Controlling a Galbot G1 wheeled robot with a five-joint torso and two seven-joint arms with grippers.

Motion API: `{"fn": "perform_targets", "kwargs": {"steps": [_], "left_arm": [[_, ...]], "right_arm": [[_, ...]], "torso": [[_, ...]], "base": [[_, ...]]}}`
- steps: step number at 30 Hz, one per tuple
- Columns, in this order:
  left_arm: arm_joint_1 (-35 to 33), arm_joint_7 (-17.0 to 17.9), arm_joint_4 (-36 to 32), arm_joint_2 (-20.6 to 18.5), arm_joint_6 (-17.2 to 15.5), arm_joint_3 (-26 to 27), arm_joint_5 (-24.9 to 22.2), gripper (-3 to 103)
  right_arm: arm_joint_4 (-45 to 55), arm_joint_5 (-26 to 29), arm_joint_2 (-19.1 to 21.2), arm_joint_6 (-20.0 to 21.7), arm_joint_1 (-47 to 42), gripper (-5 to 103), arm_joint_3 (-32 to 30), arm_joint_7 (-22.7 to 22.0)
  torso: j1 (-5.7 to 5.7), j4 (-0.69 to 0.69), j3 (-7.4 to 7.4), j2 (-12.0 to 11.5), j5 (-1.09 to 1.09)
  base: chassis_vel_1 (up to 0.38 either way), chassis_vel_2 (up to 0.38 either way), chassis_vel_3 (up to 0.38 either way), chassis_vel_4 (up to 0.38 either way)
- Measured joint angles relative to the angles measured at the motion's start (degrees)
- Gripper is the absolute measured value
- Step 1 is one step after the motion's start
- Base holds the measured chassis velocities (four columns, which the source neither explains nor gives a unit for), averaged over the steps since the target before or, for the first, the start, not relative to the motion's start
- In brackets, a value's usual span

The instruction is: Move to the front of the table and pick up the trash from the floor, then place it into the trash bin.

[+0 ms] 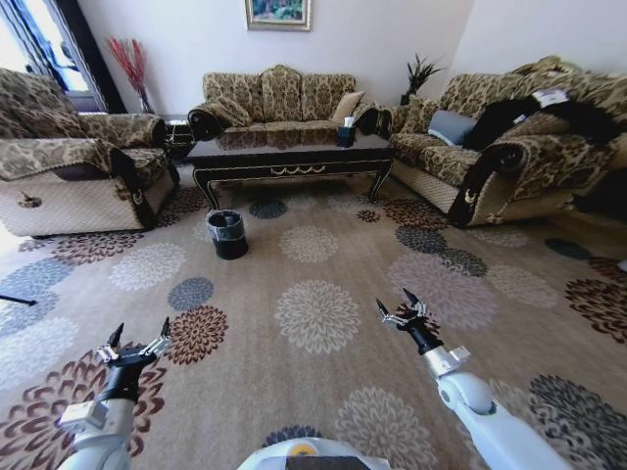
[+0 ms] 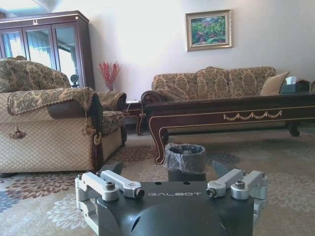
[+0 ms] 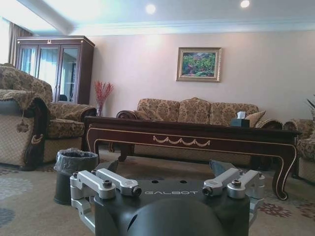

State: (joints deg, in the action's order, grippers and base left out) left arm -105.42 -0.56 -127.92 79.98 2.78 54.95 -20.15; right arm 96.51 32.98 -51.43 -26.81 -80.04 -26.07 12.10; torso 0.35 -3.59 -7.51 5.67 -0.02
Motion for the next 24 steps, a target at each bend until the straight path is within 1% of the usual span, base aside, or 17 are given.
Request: {"fn": "perform_targets", "kwargs": {"steps": [6, 9, 13, 19, 24], "left_arm": [[-0.2, 0.0, -0.4, 0.2, 0.1, -0.1, 0.2, 100], [-0.4, 0.0, -0.5, 0.3, 0.3, -0.1, 0.3, 100], [-0.6, 0.0, -0.7, 0.5, 0.5, -0.1, 0.5, 100], [-1.2, -0.1, -0.9, 0.9, 1.2, -0.2, 1.0, 100], [-1.4, -0.2, -1.0, 1.2, 1.4, -0.3, 1.2, 100]], "right_arm": [[0.8, 0.1, 0.1, 0.0, -0.6, 100, -0.6, 0.3], [1.1, 0.3, 0.1, -0.1, -1.0, 100, -1.0, 0.4], [1.4, 0.4, 0.1, -0.2, -1.4, 100, -1.4, 0.4], [1.9, 0.4, 0.1, -0.9, -1.8, 100, -1.9, 0.5], [2.0, 0.4, 0.1, -1.3, -2.1, 100, -2.3, 0.5]], "torso": [[0.01, 0.01, 0.00, 0.0, 0.02], [0.00, 0.00, 0.01, 0.0, 0.04], [0.00, 0.00, 0.02, 0.0, 0.02], [0.00, 0.00, 0.01, 0.0, 0.02], [-0.05, 0.00, 0.05, 0.0, 0.02]], "base": [[-0.003, 0.048, 0.017, -0.045], [0.032, -0.043, -0.057, 0.035], [0.069, -0.056, -0.095, 0.046], [0.166, -0.120, -0.157, 0.105], [0.176, -0.166, -0.178, 0.173]]}}
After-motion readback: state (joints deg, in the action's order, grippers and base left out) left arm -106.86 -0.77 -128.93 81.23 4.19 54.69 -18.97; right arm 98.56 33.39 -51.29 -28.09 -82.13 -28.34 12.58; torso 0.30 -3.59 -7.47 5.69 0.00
